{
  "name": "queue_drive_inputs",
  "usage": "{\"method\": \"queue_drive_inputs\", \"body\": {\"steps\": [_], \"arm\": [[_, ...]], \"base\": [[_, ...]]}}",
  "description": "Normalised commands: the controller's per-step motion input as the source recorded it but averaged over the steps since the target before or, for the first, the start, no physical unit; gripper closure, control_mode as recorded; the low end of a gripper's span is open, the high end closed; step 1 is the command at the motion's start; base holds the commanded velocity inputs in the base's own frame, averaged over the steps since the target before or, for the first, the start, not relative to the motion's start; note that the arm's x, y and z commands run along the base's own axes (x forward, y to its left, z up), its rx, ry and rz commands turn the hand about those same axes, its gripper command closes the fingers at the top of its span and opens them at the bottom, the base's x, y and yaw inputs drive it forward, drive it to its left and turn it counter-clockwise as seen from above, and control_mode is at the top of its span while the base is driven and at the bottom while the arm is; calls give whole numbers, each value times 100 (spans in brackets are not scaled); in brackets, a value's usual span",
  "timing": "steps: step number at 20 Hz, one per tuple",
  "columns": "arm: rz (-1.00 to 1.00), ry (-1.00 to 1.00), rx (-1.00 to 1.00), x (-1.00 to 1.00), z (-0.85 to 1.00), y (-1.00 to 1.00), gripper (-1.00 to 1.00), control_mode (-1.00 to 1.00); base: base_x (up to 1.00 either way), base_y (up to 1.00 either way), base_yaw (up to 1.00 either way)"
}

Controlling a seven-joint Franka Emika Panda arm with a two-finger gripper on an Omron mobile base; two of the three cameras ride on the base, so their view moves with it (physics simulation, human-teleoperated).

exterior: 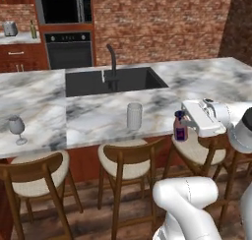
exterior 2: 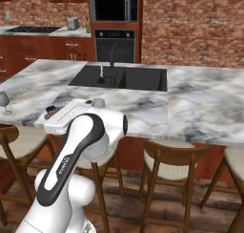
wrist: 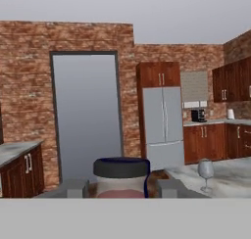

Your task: There is a wine glass and glass cup on the dining counter. Place the wine bottle next to the wine glass and the juice bottle next to the glass cup.

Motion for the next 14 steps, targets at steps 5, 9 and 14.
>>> {"method": "queue_drive_inputs", "body": {"steps": [5,9,14], "arm": [[0,0,0,0,0,0,100,100],[0,0,0,0,0,0,100,100],[0,0,0,0,0,0,100,100]], "base": [[45,-23,24],[34,-29,15],[39,-14,3]]}}
